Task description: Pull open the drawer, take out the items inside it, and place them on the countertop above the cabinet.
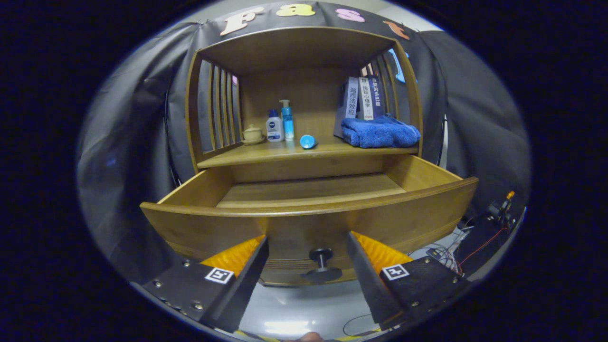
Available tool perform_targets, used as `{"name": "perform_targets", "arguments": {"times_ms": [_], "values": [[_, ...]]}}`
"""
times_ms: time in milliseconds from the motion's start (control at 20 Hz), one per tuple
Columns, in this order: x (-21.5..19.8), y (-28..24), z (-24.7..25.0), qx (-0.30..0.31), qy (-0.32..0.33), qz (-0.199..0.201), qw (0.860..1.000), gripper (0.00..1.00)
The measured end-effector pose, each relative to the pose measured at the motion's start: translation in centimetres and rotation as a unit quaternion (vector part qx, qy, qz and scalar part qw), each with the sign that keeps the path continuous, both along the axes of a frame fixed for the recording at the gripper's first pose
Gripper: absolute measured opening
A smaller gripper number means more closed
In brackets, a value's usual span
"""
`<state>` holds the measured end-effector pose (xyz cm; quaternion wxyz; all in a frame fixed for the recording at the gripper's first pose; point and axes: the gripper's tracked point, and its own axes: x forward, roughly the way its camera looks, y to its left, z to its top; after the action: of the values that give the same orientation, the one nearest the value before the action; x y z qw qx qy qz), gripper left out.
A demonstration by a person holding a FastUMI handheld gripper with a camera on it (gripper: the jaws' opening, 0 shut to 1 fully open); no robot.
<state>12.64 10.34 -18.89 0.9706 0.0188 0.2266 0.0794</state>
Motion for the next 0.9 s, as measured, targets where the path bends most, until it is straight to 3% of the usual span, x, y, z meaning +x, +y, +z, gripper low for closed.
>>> {"name": "perform_targets", "arguments": {"times_ms": [900], "values": [[11.2,2.6,-1.2,0.019,0.000,-0.007,1.000,0.98]]}}
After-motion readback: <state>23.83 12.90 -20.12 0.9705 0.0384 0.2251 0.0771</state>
